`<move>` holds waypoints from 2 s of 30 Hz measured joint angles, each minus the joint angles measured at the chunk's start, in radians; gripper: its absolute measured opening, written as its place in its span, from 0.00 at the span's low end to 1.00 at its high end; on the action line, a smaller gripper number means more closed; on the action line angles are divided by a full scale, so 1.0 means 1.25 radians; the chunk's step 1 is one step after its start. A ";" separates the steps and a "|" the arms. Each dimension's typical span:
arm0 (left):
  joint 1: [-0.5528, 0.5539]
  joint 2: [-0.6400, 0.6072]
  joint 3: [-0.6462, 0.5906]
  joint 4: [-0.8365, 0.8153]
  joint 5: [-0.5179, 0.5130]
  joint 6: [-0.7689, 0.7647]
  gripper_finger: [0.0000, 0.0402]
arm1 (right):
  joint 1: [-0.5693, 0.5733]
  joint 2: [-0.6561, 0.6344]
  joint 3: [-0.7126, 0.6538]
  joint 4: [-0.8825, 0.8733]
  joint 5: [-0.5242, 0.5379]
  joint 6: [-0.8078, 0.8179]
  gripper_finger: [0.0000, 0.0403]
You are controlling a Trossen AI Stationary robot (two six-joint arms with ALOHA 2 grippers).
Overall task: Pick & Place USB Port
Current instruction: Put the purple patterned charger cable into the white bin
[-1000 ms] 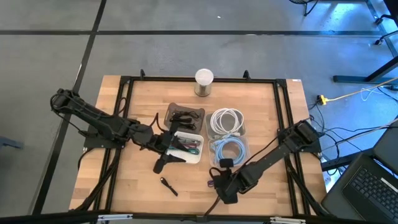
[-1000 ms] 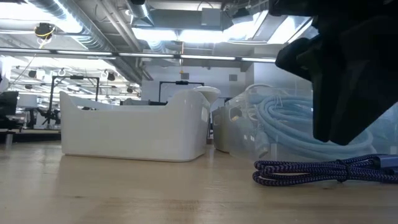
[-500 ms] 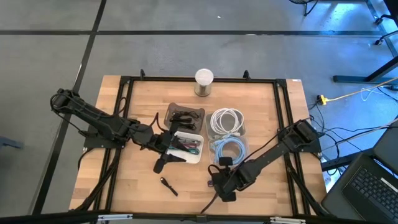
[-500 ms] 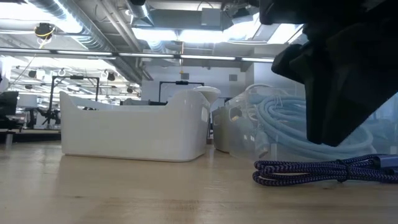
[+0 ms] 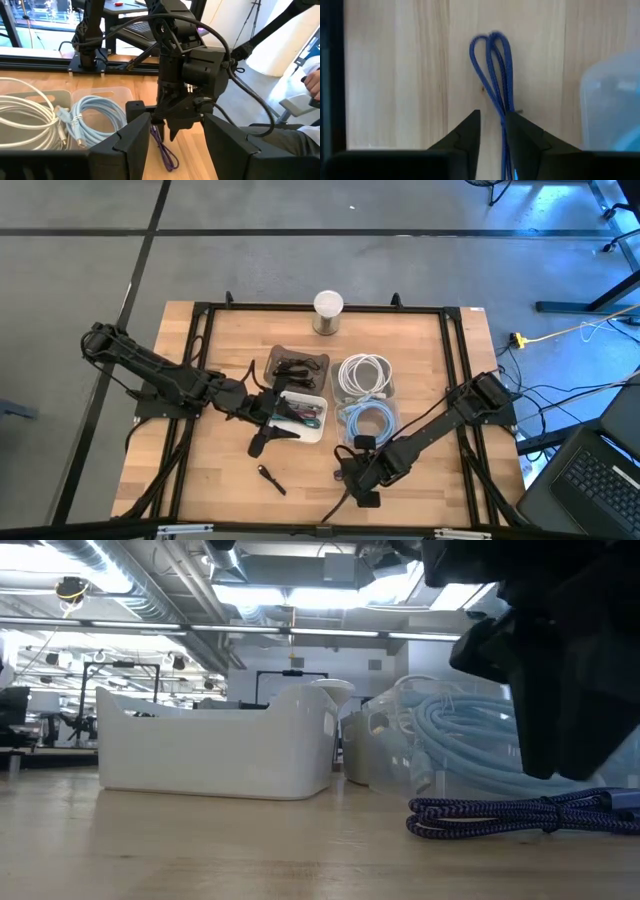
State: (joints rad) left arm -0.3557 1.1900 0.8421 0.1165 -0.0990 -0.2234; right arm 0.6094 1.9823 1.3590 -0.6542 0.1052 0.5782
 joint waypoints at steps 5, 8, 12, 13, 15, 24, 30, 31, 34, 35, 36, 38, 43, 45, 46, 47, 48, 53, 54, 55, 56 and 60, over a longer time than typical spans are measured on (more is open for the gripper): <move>0.000 0.000 0.000 0.000 0.000 0.000 0.43 | 0.000 0.000 -0.005 -0.018 0.003 0.015 0.42; 0.000 0.000 0.000 0.000 0.000 0.000 0.43 | 0.000 0.000 -0.005 -0.015 0.010 0.014 0.53; -0.001 0.000 0.000 0.000 0.000 0.001 0.44 | 0.000 0.002 -0.005 -0.016 0.044 0.013 0.60; -0.001 0.000 0.000 0.000 0.000 0.001 0.44 | 0.000 0.006 -0.005 -0.015 0.050 0.014 0.61; -0.001 0.000 0.000 0.000 0.000 0.001 0.43 | 0.000 0.017 -0.005 -0.015 0.052 0.014 0.60; -0.001 0.000 0.000 0.000 0.007 0.001 0.43 | 0.001 0.051 -0.002 -0.025 0.069 0.018 0.39; -0.001 0.000 0.000 0.000 0.007 0.001 0.43 | 0.017 0.056 0.024 -0.026 0.032 0.050 0.04; -0.001 0.000 0.000 0.000 0.007 0.000 0.43 | 0.022 0.058 0.033 -0.029 0.025 0.060 0.04; -0.002 0.000 0.000 0.000 0.007 0.000 0.43 | 0.041 0.061 0.082 -0.072 0.014 0.068 0.02; -0.002 0.000 0.000 0.000 0.008 0.000 0.43 | 0.048 0.061 0.102 -0.084 0.014 0.065 0.01; -0.002 0.000 0.000 0.000 0.008 0.000 0.42 | 0.056 0.061 0.123 -0.097 0.015 0.064 0.01; -0.002 0.000 0.000 0.000 0.009 0.000 0.42 | 0.071 0.061 0.161 -0.148 0.030 0.056 0.01; -0.002 0.000 0.000 0.000 0.009 0.000 0.43 | 0.088 0.060 0.244 -0.284 0.103 0.059 0.00; -0.002 0.000 0.000 0.000 0.009 0.000 0.43 | 0.092 0.059 0.272 -0.322 0.139 0.067 0.00; -0.002 0.000 0.000 0.000 0.009 0.001 0.43 | 0.094 0.059 0.286 -0.342 0.157 0.068 0.00; -0.002 0.000 0.000 0.000 0.008 0.001 0.43 | 0.095 0.059 0.301 -0.365 0.172 0.066 0.00; -0.002 0.000 0.000 0.001 0.003 0.005 0.43 | 0.095 0.059 0.316 -0.386 0.188 0.061 0.00; -0.002 0.016 0.000 0.071 -0.025 0.034 0.43 | 0.094 0.058 0.417 -0.544 0.342 0.060 0.00; -0.002 0.021 0.000 0.093 -0.025 0.055 0.43 | 0.094 0.058 0.443 -0.573 0.377 0.067 0.00; -0.002 0.026 0.000 0.115 -0.025 0.075 0.43 | 0.094 0.058 0.472 -0.602 0.411 0.075 0.00; -0.002 0.031 0.000 0.142 -0.025 0.094 0.43 | 0.094 0.058 0.500 -0.626 0.442 0.078 0.00; -0.002 0.056 0.001 0.244 -0.024 0.174 0.43 | 0.095 0.056 0.617 -0.683 0.542 0.054 0.00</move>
State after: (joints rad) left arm -0.3584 1.2603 0.8429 0.4210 -0.1296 -0.0057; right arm 0.7277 2.0529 2.1304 -1.5082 0.7825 0.6451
